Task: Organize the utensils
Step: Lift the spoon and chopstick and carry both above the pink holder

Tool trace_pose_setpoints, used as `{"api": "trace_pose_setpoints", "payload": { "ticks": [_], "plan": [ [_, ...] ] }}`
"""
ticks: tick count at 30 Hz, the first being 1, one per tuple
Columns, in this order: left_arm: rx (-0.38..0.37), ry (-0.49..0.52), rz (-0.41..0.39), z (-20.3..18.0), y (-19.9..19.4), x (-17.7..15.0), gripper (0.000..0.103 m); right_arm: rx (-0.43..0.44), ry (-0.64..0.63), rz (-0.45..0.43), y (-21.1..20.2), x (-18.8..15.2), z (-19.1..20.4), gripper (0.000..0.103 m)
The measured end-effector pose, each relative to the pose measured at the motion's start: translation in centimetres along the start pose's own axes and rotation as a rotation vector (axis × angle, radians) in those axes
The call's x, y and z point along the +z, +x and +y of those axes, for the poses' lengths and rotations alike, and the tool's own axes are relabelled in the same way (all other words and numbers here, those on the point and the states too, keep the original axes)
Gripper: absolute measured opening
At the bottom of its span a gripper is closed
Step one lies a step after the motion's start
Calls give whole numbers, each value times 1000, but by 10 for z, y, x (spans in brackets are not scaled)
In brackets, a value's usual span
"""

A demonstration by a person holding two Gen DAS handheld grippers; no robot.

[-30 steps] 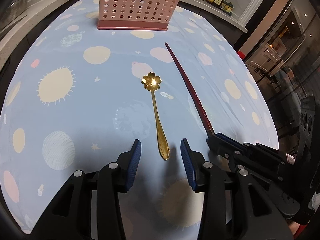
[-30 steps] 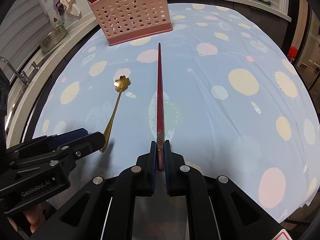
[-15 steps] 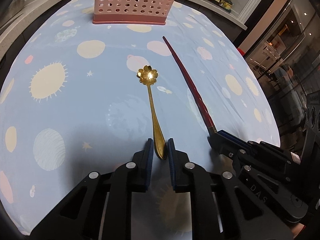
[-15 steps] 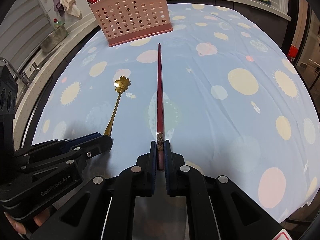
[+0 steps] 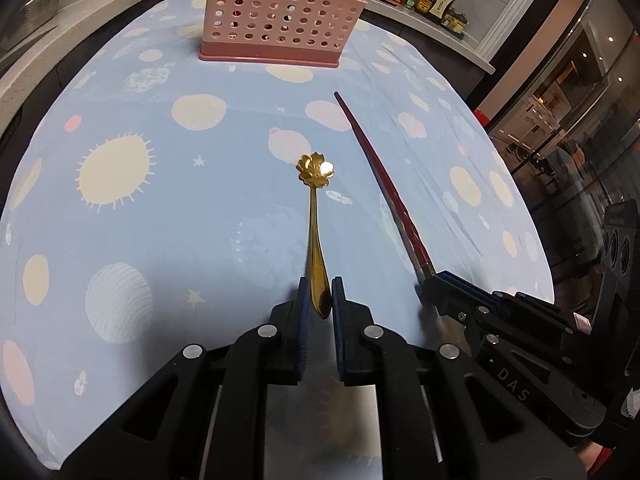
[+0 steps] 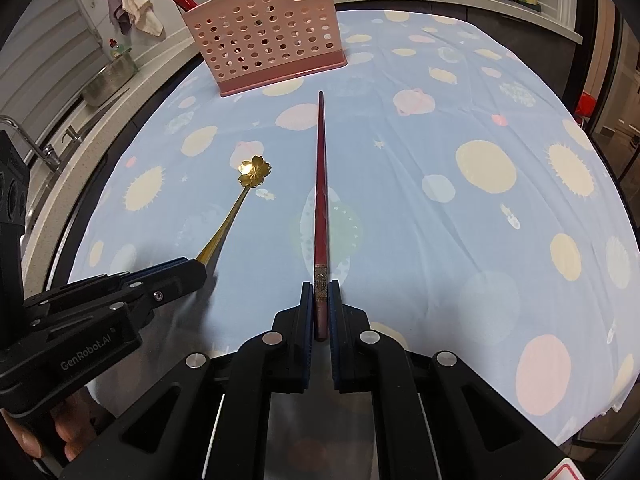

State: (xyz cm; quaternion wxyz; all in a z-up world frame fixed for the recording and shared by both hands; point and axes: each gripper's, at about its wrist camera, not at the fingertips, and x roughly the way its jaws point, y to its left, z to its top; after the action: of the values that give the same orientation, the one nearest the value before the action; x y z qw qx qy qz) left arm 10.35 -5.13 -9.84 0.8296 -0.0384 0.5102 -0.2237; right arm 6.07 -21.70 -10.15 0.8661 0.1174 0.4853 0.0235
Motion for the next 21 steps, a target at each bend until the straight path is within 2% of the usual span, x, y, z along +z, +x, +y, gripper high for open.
{"api": "trace_pose_setpoints", "payload": {
  "ticks": [7,12,21],
  "plan": [
    [11,-13,-73,3,-28,13,8,25,6,-38,-17,7,4,7],
    [18,-17,-123,5,-48,26,1,39,15,-80,-31,16,5,7],
    [27,-20,-210,8,-78,52,1,61,39,-193,-68,46,1,7]
  ]
}}
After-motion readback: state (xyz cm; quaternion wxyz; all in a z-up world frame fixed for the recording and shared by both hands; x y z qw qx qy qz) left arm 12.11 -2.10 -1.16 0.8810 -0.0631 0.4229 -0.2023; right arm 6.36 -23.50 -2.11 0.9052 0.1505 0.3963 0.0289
